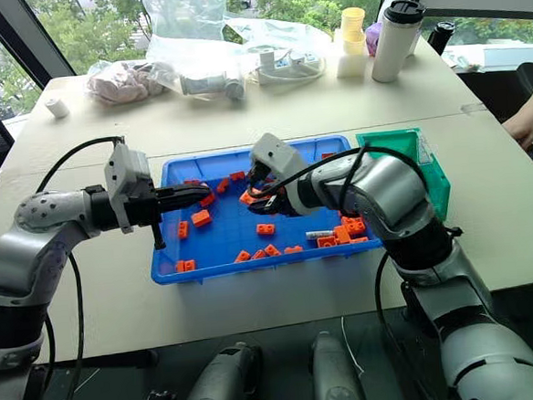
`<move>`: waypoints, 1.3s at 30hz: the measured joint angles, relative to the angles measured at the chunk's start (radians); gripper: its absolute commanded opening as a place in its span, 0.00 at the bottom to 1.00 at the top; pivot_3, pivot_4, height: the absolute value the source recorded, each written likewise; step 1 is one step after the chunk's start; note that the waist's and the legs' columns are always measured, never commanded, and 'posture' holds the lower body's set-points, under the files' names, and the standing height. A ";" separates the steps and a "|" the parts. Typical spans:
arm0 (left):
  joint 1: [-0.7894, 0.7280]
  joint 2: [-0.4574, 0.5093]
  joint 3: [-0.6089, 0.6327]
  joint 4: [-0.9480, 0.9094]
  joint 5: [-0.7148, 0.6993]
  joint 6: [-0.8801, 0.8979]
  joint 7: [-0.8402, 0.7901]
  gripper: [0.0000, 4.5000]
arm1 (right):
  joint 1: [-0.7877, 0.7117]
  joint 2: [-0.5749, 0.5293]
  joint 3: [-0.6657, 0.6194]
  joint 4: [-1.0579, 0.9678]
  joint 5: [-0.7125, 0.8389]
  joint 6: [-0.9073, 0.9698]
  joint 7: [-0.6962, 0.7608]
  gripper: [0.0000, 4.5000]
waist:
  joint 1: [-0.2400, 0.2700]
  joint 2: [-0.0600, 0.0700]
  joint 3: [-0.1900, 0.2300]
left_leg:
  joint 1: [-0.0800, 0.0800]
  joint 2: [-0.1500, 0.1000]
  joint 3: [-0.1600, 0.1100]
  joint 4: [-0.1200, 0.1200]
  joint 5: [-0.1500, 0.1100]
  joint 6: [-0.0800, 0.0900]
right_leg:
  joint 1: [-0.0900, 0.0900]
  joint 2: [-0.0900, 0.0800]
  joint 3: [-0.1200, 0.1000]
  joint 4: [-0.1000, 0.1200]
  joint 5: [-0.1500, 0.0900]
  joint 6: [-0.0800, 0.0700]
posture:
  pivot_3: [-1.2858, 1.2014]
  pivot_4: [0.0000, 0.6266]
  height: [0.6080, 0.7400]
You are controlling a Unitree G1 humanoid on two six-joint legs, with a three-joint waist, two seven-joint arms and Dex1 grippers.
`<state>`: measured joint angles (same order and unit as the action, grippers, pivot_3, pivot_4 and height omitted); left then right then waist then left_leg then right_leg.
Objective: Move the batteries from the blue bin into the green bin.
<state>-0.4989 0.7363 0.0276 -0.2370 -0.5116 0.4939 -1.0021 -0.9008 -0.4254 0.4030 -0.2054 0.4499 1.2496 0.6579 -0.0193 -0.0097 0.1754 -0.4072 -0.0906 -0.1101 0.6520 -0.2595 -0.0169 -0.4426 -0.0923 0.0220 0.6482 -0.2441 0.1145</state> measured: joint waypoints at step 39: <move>-0.001 -0.041 -0.012 0.009 0.003 -0.005 -0.002 0.00 | 0.077 -0.413 0.211 0.173 -0.485 -0.575 0.515 0.01 | 0.008 0.000 0.000 | 0.000 0.000 0.001 0.001 0.001 -0.003 | 0.001 0.000 0.000 -0.001 0.000 0.000 | 0.52 0.24 1.00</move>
<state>-0.5004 0.6951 0.0151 -0.2277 -0.5089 0.4885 -1.0042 -0.8238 -0.8385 0.6137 -0.0321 -0.0347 0.6742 1.1727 -0.0117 -0.0100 0.1753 -0.4069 -0.0902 -0.1095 0.6533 -0.2582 -0.0195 -0.4414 -0.0921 0.0218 0.6472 -0.2441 0.1145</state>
